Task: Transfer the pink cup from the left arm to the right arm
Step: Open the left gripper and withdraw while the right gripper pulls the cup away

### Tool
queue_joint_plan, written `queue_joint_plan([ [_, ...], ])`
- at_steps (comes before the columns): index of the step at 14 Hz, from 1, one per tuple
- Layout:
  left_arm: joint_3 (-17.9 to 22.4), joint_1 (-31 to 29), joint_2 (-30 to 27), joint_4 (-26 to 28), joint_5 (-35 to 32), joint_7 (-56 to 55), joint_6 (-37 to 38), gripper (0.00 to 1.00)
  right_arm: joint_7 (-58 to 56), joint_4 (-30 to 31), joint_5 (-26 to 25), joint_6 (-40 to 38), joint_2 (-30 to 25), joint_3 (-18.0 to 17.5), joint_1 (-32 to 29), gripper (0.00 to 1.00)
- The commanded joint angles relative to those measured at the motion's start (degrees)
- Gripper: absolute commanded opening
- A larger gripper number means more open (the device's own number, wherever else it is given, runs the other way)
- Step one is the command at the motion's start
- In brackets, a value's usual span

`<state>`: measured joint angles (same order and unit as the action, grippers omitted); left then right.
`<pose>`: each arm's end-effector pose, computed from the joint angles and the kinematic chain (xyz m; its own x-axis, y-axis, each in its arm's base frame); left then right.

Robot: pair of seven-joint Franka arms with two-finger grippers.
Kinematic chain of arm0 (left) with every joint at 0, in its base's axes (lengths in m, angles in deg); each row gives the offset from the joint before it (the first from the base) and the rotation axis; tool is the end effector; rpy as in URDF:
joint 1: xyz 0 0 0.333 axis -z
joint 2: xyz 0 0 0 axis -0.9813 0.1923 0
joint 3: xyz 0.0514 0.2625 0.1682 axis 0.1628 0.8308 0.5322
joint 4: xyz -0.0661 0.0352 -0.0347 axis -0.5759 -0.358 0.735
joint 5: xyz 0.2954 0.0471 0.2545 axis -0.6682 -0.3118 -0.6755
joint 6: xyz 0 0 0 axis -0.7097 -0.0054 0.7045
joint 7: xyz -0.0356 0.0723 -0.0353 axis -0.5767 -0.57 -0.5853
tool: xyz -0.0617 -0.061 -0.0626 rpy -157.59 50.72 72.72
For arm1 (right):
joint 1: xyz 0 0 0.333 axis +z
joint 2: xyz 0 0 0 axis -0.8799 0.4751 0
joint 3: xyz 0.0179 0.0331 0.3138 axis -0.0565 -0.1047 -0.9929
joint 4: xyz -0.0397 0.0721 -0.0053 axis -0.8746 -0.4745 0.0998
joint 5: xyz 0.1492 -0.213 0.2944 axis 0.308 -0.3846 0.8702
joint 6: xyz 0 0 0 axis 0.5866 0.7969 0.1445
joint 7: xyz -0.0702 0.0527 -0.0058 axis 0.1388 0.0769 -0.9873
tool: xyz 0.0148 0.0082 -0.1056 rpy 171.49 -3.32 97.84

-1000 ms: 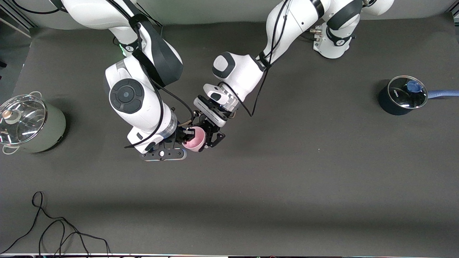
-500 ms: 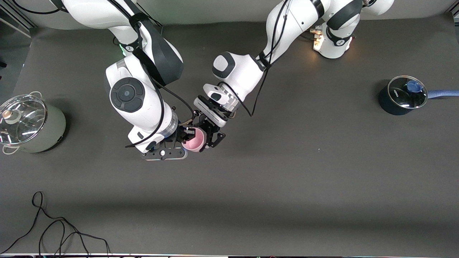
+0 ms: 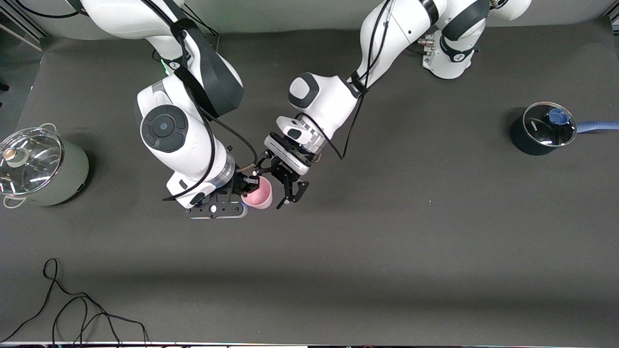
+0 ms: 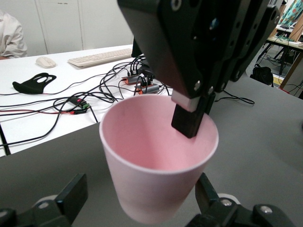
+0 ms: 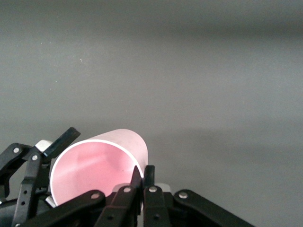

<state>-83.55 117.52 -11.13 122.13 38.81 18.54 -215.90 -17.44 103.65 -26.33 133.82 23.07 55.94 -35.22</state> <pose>0.5128 -0.5424 0.3394 0.4173 -0.2042 0.8855 -0.6448 -0.7532 0.1301 0.6306 0.3290 0.4692 0.9996 -0.0250 -0.0123 -0.0256 -0.9984 -0.0512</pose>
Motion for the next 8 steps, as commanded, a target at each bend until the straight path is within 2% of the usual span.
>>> queue_joint_plan([
  [1, 1.60, -2.21, -0.92, 1.27, -1.73, 0.23, 2.68, 1.00, -0.65, 0.18, -0.48, -1.32, -1.51, 3.37, -0.39, 0.00],
  [4, 1.60, -5.02, -1.36, 1.37, -4.53, 0.32, 7.34, 1.00, -4.32, 0.36, -0.40, -1.85, -1.95, 7.85, -0.39, 0.00],
  [8, 1.60, -12.31, -1.97, 1.54, -14.10, 0.41, 19.81, 1.00, -16.96, 0.80, 0.31, -2.03, -2.04, 15.14, -0.57, 0.00],
])
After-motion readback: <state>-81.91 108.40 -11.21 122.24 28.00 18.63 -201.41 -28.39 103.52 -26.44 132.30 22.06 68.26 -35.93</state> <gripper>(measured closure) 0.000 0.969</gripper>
